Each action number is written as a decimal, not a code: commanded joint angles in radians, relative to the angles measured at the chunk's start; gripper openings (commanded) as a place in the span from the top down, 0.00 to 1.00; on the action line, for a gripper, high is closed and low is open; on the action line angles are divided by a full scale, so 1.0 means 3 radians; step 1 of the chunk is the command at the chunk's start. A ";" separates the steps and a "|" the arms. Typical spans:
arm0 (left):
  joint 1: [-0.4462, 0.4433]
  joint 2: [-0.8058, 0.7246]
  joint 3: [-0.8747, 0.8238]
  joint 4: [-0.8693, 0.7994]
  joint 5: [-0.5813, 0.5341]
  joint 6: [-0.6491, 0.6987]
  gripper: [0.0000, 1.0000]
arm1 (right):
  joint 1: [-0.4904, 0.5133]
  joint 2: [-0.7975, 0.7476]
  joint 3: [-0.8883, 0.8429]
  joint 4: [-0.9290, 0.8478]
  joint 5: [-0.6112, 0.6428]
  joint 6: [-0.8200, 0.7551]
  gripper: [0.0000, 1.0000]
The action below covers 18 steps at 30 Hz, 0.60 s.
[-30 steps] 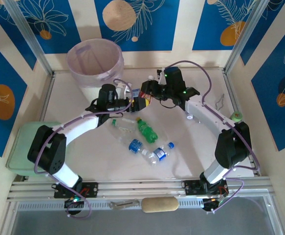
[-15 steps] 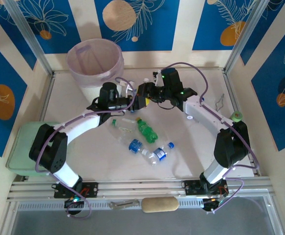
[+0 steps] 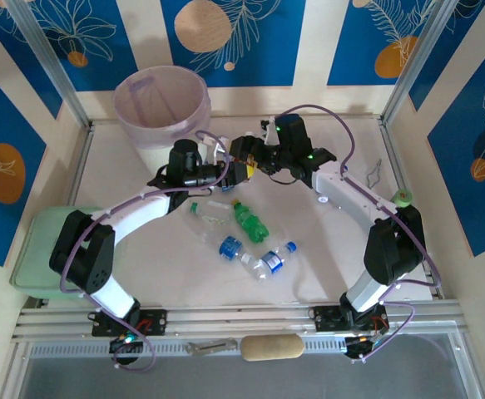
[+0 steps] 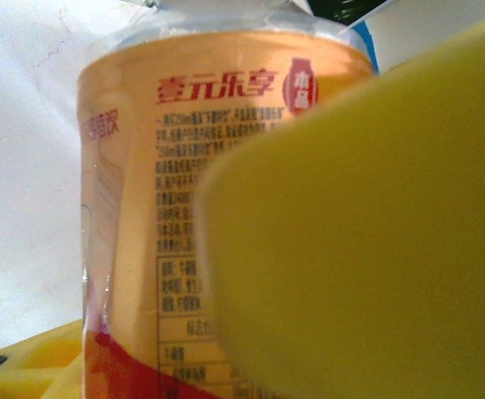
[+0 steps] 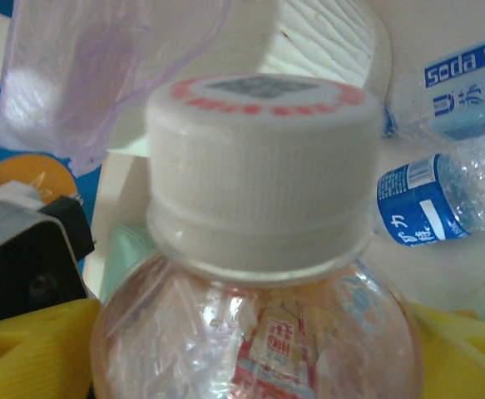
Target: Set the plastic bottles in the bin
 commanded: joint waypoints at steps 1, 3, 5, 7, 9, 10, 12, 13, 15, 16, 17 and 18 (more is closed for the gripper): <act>-0.0013 -0.0055 0.0079 0.0038 0.0061 0.0057 0.61 | -0.0095 -0.0119 0.0066 0.0064 -0.0028 0.0053 0.07; -0.0014 -0.0059 0.0112 -0.0057 0.0042 0.0128 0.61 | -0.0178 -0.0196 0.0019 0.0101 -0.0029 0.0083 0.06; -0.0013 -0.0060 0.0157 -0.0186 0.0010 0.0217 0.61 | -0.0259 -0.0287 -0.0050 0.0132 -0.0005 0.0104 0.07; -0.0011 -0.0074 0.0217 -0.0343 -0.0034 0.0335 0.61 | -0.0340 -0.0397 -0.0151 0.0154 0.0062 0.0115 0.07; -0.0009 -0.0094 0.0310 -0.0551 -0.0107 0.0497 0.61 | -0.0435 -0.0529 -0.0280 0.0183 0.0120 0.0120 0.07; -0.0004 -0.0102 0.0367 -0.0670 -0.0141 0.0594 0.61 | -0.0474 -0.0589 -0.0342 0.0194 0.0139 0.0120 0.06; 0.0024 -0.0126 0.0589 -0.1052 -0.0278 0.0877 0.60 | -0.0551 -0.0731 -0.0488 0.0204 0.0190 0.0117 0.06; 0.0040 -0.0131 0.0717 -0.1237 -0.0360 0.1016 0.60 | -0.0581 -0.0787 -0.0546 0.0202 0.0218 0.0110 0.06; 0.0101 -0.0110 0.1052 -0.1598 -0.0557 0.1287 0.59 | -0.0630 -0.0911 -0.0675 0.0183 0.0286 0.0106 0.05; 0.0139 -0.0092 0.1212 -0.1734 -0.0637 0.1383 0.59 | -0.0646 -0.0963 -0.0728 0.0173 0.0309 0.0106 0.05; 0.0180 -0.0064 0.1388 -0.1857 -0.0726 0.1483 0.59 | -0.0659 -0.1011 -0.0790 0.0175 0.0325 0.0116 0.05; 0.0226 -0.0030 0.1567 -0.1963 -0.0809 0.1564 0.58 | -0.0676 -0.1054 -0.0846 0.0174 0.0335 0.0119 0.05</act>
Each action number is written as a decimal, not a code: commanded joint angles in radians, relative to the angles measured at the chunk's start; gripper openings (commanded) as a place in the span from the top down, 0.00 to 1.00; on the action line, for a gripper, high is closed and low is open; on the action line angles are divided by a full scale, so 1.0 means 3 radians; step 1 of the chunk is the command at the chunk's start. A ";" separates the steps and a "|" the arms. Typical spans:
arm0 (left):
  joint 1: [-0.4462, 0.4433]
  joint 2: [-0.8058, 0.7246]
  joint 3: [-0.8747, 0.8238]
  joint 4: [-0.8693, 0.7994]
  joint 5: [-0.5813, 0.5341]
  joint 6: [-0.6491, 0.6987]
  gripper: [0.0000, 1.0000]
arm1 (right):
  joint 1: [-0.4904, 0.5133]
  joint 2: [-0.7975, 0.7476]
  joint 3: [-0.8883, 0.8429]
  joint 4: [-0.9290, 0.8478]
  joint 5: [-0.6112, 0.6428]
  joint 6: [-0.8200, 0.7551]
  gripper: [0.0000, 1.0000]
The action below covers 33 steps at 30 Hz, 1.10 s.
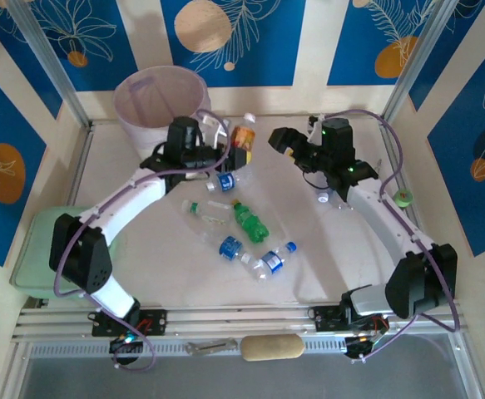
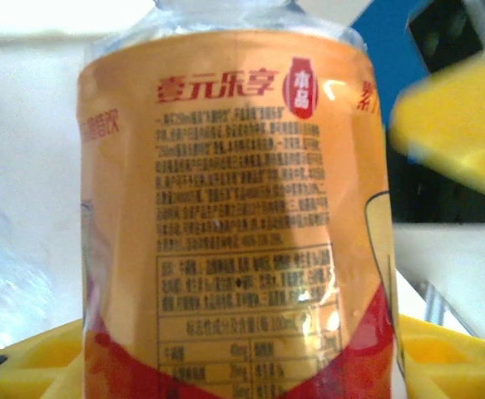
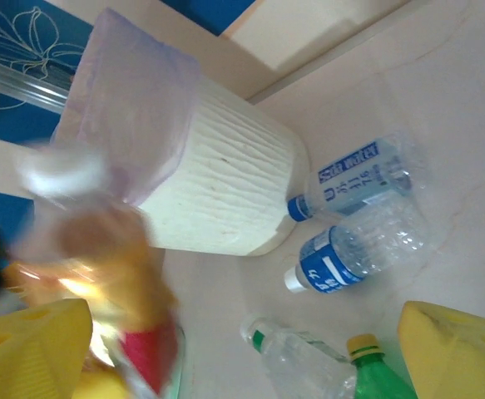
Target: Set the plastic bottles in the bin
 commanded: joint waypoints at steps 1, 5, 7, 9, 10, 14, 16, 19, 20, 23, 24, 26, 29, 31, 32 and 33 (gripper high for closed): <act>0.0177 -0.0004 0.0580 -0.0562 -0.0397 0.0560 0.57 | -0.0036 -0.0157 -0.0163 0.0000 0.0099 0.0035 0.05; 0.0421 0.0097 0.1004 -0.0574 -0.0563 0.0695 0.57 | -0.0064 -0.0248 -0.0315 -0.0046 0.0098 0.0050 0.05; 0.0552 0.0133 0.1119 -0.0532 -0.0657 0.0721 0.57 | -0.0068 -0.0289 -0.0389 -0.0037 0.0104 0.0069 0.05; 0.0699 0.0180 0.1195 -0.0456 -0.0744 0.0704 0.57 | -0.0073 -0.0325 -0.0456 -0.0025 0.0095 0.0085 0.05; 0.0764 0.0193 0.1206 -0.0415 -0.0777 0.0695 0.57 | -0.0075 -0.0342 -0.0476 -0.0030 0.0096 0.0088 0.05; 0.0968 0.0290 0.1281 -0.0388 -0.1037 0.0796 0.58 | -0.0081 -0.0396 -0.0539 -0.0036 0.0112 0.0099 0.05; 0.1021 0.0352 0.1321 -0.0425 -0.1246 0.0926 0.58 | -0.0085 -0.0407 -0.0560 -0.0028 0.0119 0.0109 0.05; 0.1110 0.0489 0.1374 -0.0501 -0.1426 0.1045 0.58 | -0.0078 -0.0401 -0.0588 0.0000 0.0097 0.0143 0.05; 0.1148 0.0551 0.1423 -0.0580 -0.1411 0.1024 0.58 | -0.0078 -0.0399 -0.0599 0.0004 0.0089 0.0152 0.05; 0.1216 0.0685 0.1460 -0.0699 -0.1382 0.0976 0.57 | -0.0082 -0.0394 -0.0612 -0.0002 0.0093 0.0155 0.05; 0.1222 0.0718 0.1460 -0.0726 -0.1390 0.0976 0.57 | -0.0078 -0.0389 -0.0614 -0.0004 0.0093 0.0158 0.05; 0.1236 0.0797 0.1492 -0.0829 -0.1406 0.0977 0.55 | -0.0075 -0.0389 -0.0621 -0.0004 0.0089 0.0165 0.05; 0.1242 0.0917 0.1559 -0.0968 -0.1382 0.0962 0.52 | -0.0071 -0.0378 -0.0617 0.0005 0.0099 0.0175 0.05; 0.1242 0.0947 0.1565 -0.0991 -0.1366 0.0939 0.51 | -0.0066 -0.0365 -0.0612 0.0010 0.0095 0.0180 0.05; 0.1242 0.0947 0.1557 -0.0989 -0.1360 0.0926 0.49 | -0.0059 -0.0359 -0.0607 0.0010 0.0095 0.0183 0.05; 0.1242 0.0945 0.1552 -0.0988 -0.1352 0.0913 0.48 | -0.0054 -0.0353 -0.0607 0.0012 0.0094 0.0185 0.05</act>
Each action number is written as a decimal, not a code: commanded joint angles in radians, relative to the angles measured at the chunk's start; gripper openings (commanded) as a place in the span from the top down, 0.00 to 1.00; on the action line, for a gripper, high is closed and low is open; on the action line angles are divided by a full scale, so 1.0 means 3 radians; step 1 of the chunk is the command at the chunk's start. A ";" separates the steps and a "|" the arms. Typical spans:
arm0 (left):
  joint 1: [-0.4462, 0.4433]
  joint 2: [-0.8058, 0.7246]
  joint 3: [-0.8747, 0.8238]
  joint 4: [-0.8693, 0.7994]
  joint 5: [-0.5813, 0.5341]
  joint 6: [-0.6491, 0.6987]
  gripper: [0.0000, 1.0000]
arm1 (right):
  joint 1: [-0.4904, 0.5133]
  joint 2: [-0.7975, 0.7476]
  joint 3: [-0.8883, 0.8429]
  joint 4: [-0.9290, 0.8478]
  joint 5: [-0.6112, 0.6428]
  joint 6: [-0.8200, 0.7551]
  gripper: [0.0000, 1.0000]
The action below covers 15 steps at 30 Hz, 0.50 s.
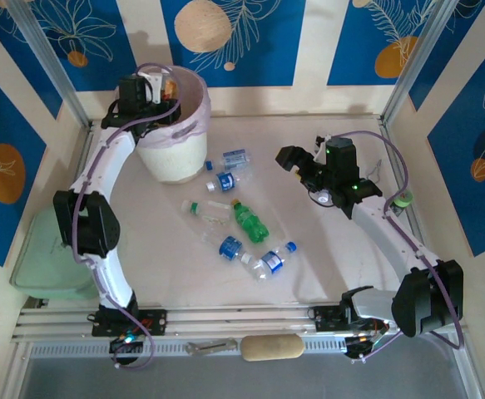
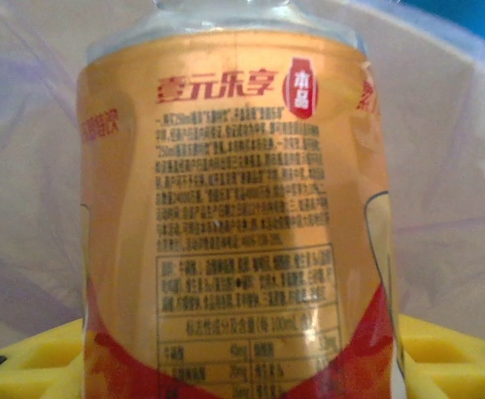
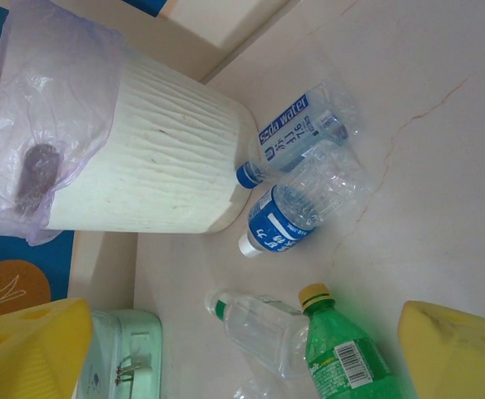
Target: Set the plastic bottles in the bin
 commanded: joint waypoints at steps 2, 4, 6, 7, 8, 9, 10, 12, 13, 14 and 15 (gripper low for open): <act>0.0023 -0.0005 0.0121 -0.0071 0.0002 -0.0025 0.40 | 0.0034 0.0006 -0.0024 0.0028 0.0009 0.0046 0.05; 0.0023 -0.0016 0.0121 -0.0062 0.0003 -0.0042 0.32 | 0.0065 0.0031 -0.0014 0.0024 0.0014 0.0050 0.05; 0.0023 -0.0033 0.0117 -0.0053 0.0002 -0.0058 0.22 | 0.0107 0.0066 0.0009 -0.0007 0.0038 0.0040 0.05; 0.0023 -0.0046 0.0111 -0.0042 -0.0003 -0.0066 0.18 | 0.0124 0.0092 0.0024 -0.0020 0.0048 0.0041 0.05; 0.0023 -0.0065 0.0106 -0.0031 0.0008 -0.0075 0.16 | 0.0140 0.0116 0.0036 -0.0033 0.0054 0.0040 0.05; 0.0023 -0.0075 0.0103 -0.0026 0.0011 -0.0084 0.14 | 0.0155 0.0136 0.0047 -0.0046 0.0062 0.0041 0.05; 0.0023 -0.0085 0.0102 -0.0017 0.0021 -0.0091 0.10 | 0.0166 0.0157 0.0058 -0.0053 0.0063 0.0042 0.05; 0.0023 -0.0119 0.0101 -0.0014 0.0047 -0.0104 0.04 | 0.0203 0.0196 0.0089 -0.0100 0.0078 0.0043 0.05; 0.0023 -0.0143 0.0102 -0.0016 0.0078 -0.0124 0.00 | 0.0226 0.0217 0.0107 -0.0135 0.0101 0.0038 0.05; 0.0023 -0.0174 0.0111 -0.0029 0.0137 -0.0144 0.00 | 0.0254 0.0229 0.0121 -0.0184 0.0127 0.0028 0.05; 0.0023 -0.0207 0.0116 -0.0037 0.0196 -0.0164 0.00 | 0.0280 0.0244 0.0138 -0.0243 0.0152 0.0016 0.05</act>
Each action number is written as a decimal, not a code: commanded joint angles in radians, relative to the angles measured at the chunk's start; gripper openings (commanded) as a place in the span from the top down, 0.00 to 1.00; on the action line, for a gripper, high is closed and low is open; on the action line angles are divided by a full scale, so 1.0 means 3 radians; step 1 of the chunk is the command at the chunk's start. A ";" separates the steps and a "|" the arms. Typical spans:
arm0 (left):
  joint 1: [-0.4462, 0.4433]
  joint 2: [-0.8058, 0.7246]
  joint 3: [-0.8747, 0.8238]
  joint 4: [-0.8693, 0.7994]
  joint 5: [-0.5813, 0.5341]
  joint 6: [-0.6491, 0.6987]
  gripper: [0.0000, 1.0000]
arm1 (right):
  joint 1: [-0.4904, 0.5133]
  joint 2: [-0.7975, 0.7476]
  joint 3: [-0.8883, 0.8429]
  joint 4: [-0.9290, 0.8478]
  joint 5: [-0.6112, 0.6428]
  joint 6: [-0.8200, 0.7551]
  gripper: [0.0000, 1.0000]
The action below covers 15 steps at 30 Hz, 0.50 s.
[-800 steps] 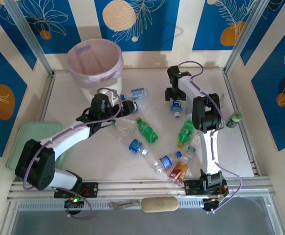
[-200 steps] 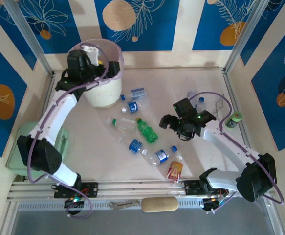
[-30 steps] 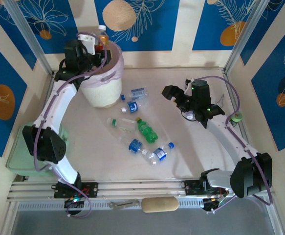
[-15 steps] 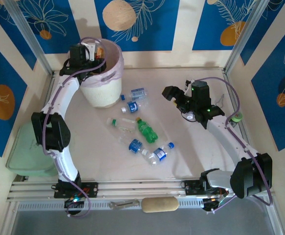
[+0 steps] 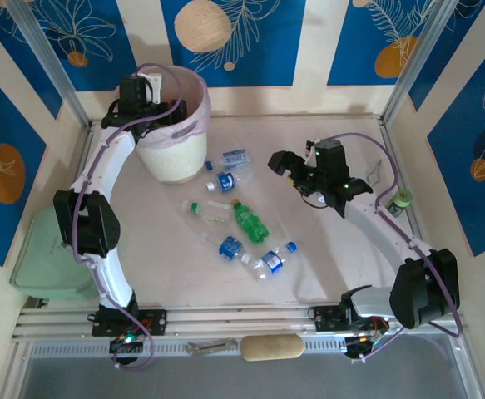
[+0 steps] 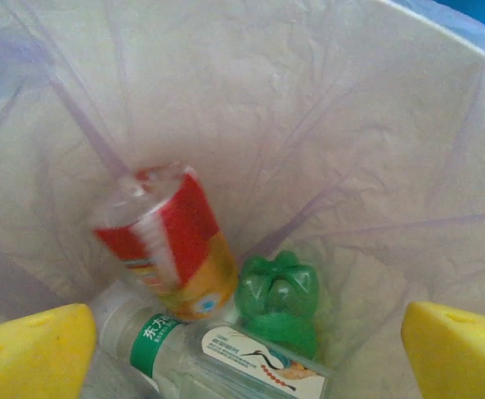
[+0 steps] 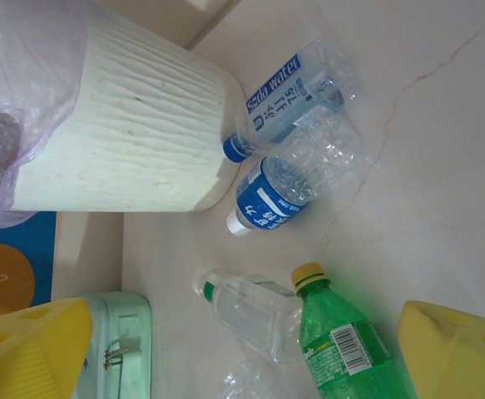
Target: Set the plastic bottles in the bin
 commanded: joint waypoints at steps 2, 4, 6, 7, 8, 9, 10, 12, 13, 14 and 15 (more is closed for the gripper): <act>0.0018 -0.0288 0.0098 -0.0016 0.0307 -0.0160 0.00 | 0.0159 0.0065 0.0148 -0.0372 0.0184 -0.0008 0.05; 0.0015 -0.0391 0.0067 -0.0008 0.0432 -0.0246 0.00 | 0.0225 0.0067 0.0143 -0.0573 0.0238 0.0020 0.05; 0.0003 -0.0535 -0.0053 0.0072 0.0548 -0.0328 0.00 | 0.0304 0.0046 0.0121 -0.0827 0.0344 0.0048 0.05; -0.0011 -0.0628 -0.0155 0.0152 0.0594 -0.0373 0.00 | 0.0355 0.0026 0.0098 -0.0973 0.0425 0.0071 0.05; -0.0027 -0.0730 -0.0283 0.0247 0.0648 -0.0428 0.00 | 0.0406 0.0004 0.0061 -0.1122 0.0498 0.0086 0.05; -0.0047 -0.0826 -0.0403 0.0338 0.0693 -0.0476 0.00 | 0.0448 -0.0022 0.0027 -0.1250 0.0563 0.0110 0.05; -0.0075 -0.0922 -0.0553 0.0452 0.0733 -0.0528 0.00 | 0.0490 -0.0053 -0.0027 -0.1391 0.0620 0.0148 0.04; -0.0148 -0.1116 -0.0837 0.0655 0.0817 -0.0621 0.00 | 0.0552 -0.0142 -0.0151 -0.1586 0.0674 0.0243 0.04; -0.0200 -0.1208 -0.0983 0.0753 0.0842 -0.0672 0.00 | 0.0585 -0.0197 -0.0222 -0.1670 0.0696 0.0323 0.04; -0.0260 -0.1287 -0.1131 0.0850 0.0853 -0.0717 0.00 | 0.0633 -0.0257 -0.0301 -0.1737 0.0708 0.0381 0.04; -0.0312 -0.1350 -0.1249 0.0927 0.0858 -0.0757 0.00 | 0.0669 -0.0303 -0.0350 -0.1801 0.0726 0.0439 0.04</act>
